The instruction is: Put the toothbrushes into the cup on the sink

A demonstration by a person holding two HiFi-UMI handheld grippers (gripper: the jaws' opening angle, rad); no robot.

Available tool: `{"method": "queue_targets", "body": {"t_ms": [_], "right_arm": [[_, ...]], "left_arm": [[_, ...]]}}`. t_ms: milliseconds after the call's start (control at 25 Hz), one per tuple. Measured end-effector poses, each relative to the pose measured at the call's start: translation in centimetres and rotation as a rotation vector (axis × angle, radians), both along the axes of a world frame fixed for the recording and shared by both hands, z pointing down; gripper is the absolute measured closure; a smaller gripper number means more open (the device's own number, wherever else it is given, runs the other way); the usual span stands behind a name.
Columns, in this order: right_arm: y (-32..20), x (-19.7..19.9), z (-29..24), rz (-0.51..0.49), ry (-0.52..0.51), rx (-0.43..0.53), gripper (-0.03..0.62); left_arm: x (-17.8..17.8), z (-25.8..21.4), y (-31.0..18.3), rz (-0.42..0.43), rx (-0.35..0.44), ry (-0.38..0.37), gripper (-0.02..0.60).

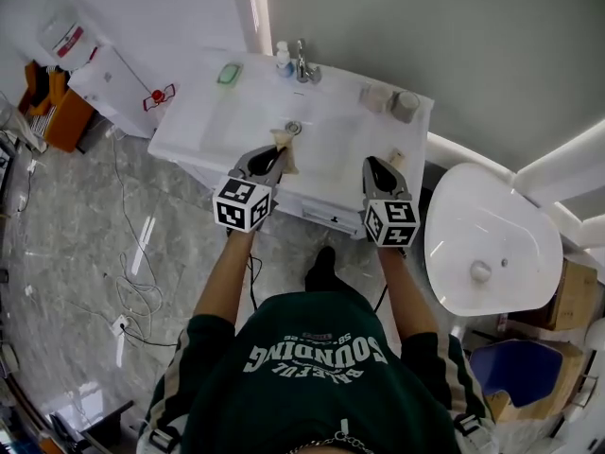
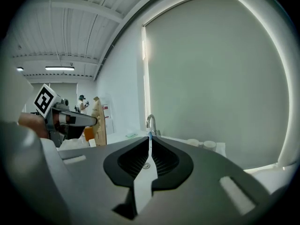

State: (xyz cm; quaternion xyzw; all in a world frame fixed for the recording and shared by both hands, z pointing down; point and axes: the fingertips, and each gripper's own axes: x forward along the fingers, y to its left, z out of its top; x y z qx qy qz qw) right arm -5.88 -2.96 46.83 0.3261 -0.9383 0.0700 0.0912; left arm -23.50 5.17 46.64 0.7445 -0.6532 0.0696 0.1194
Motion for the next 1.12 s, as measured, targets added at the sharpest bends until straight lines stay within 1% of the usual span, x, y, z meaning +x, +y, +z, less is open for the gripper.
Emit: {"method": "queue_targets", "body": {"t_ms": [240, 520, 880, 1120], "right_arm": [[-7.1, -1.3, -0.8, -0.01, -0.009, 0.001, 0.588], [-10.9, -1.1, -0.4, 0.008, -0.012, -0.011, 0.588], [-13.7, 1.0, 1.9, 0.093, 0.037, -0.023, 0.588], [-16.5, 3.1, 2.7, 0.19, 0.053, -0.047, 0.588]], "left_arm": [[-0.5, -1.3, -7.0, 0.004, 0.018, 0.007, 0.503], [-0.3, -1.3, -11.5, 0.031, 0.018, 0.021, 0.503], [1.7, 0.4, -18.9, 0.148, 0.009, 0.053, 0.503], [3.4, 1.3, -24.4, 0.245, -0.007, 0.069, 0.503]]}}
